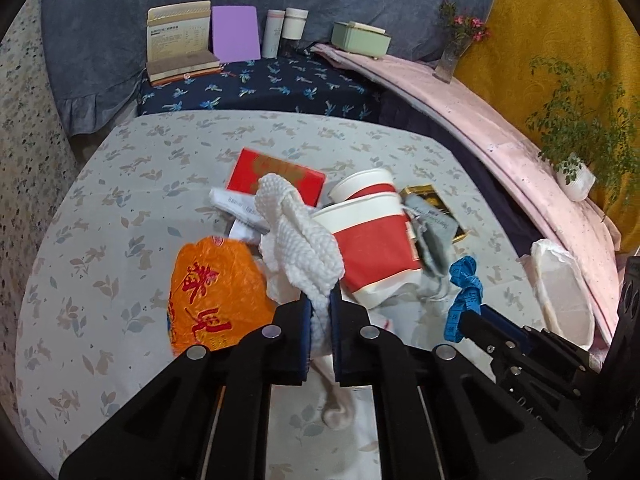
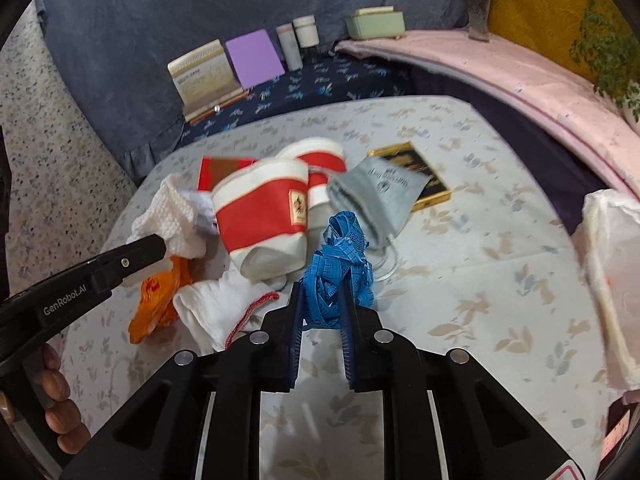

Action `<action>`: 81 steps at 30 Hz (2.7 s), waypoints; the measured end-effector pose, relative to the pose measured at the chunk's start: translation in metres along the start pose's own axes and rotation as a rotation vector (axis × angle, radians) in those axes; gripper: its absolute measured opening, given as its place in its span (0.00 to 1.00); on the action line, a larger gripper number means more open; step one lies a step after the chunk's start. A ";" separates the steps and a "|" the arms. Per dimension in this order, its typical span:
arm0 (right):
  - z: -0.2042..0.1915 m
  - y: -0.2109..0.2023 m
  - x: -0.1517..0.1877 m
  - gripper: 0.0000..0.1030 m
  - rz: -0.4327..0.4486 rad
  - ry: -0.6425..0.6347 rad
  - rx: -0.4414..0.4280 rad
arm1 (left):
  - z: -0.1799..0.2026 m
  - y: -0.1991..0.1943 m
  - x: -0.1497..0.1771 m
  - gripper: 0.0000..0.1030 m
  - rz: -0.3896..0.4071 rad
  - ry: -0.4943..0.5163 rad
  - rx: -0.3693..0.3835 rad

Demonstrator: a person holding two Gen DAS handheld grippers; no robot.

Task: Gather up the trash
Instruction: 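Carry the tissue and blue cord in both grippers over the white bin, then open the left gripper to drop the tissue while the right gripper drops the blue cord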

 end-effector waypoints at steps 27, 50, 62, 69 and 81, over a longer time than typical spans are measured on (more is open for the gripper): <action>0.117 -0.082 0.005 0.16 0.114 0.130 0.115 | 0.154 0.018 0.061 0.07 -0.111 0.156 0.152; 0.249 -0.108 -0.001 0.16 0.192 0.325 0.235 | 0.277 0.049 0.030 0.07 -0.137 0.275 0.362; 0.331 -0.113 0.013 0.16 0.186 0.423 0.325 | 0.367 0.096 0.054 0.08 -0.230 0.358 0.467; 0.347 -0.104 0.013 0.20 0.170 0.428 0.337 | 0.387 0.113 0.056 0.18 -0.244 0.368 0.493; 0.343 -0.109 0.000 0.29 0.205 0.420 0.344 | 0.360 0.109 0.036 0.58 -0.178 0.324 0.434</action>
Point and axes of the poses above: each gripper's, at about its wrist camera, not at the fingertips, and y roughly the way its jaws point, z to its right, x to its underside, the point moved 10 cm from there along y, roughly the way its jaws point, and after that the axes turned 11 degrees about x, right-handed, at the moved point
